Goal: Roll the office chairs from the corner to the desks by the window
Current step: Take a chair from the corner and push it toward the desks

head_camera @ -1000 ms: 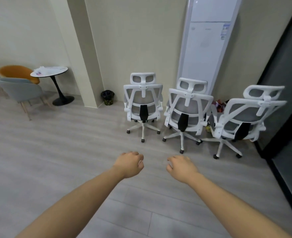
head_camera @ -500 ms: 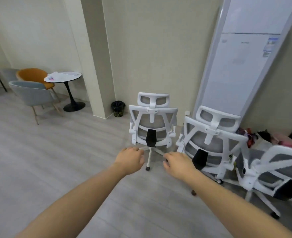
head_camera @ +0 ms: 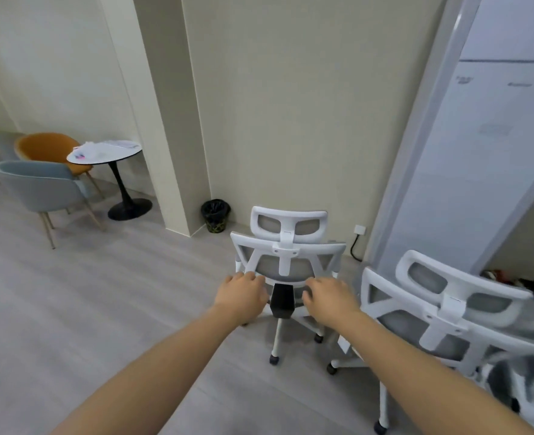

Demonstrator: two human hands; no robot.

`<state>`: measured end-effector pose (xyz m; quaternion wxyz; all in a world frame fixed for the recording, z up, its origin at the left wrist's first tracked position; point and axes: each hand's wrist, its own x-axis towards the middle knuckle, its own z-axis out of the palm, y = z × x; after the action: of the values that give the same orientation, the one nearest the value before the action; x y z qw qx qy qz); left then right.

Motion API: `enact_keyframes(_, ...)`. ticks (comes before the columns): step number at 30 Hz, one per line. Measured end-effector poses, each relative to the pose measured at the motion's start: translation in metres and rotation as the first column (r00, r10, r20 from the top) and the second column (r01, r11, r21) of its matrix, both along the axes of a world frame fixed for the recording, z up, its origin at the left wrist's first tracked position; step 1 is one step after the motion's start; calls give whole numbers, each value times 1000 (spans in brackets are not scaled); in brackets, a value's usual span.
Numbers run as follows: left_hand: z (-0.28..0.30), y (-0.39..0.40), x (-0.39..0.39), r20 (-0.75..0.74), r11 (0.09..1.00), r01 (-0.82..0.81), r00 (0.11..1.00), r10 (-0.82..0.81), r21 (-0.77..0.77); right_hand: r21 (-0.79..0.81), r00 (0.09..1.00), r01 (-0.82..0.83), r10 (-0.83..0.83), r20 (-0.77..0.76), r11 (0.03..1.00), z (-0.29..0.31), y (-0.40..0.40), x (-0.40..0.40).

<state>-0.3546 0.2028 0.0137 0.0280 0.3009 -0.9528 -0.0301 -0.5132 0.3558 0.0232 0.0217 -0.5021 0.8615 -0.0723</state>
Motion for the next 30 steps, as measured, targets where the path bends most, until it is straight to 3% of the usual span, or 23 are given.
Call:
enact_keyframes(6, 9, -82, -86, 4, 1000, 25, 1000, -25, -16, -12, 998, 58, -58, 22, 998, 9, -75, -81)
enact_keyframes(12, 3, -134, -162, -17, 992, 51, 998, -53, -113, 5, 998, 14, -14, -54, 1000, 8, -139, -163)
enact_keyframes(19, -2, -193, -250, -63, 995, -33, 998, 27, -93, -13, 996, -37, 35, -87, 999, 4, -212, -247)
enact_keyframes(28, -49, -248, -304, -21, 998, -56, 998, 56, -17, 37, 992, -119, 118, 34, 992, -48, -271, -298)
enact_keyframes(30, -56, -254, -301, -70, 999, -41, 997, 41, 1, 5, 995, -99, 100, -15, 995, -60, -271, -295)
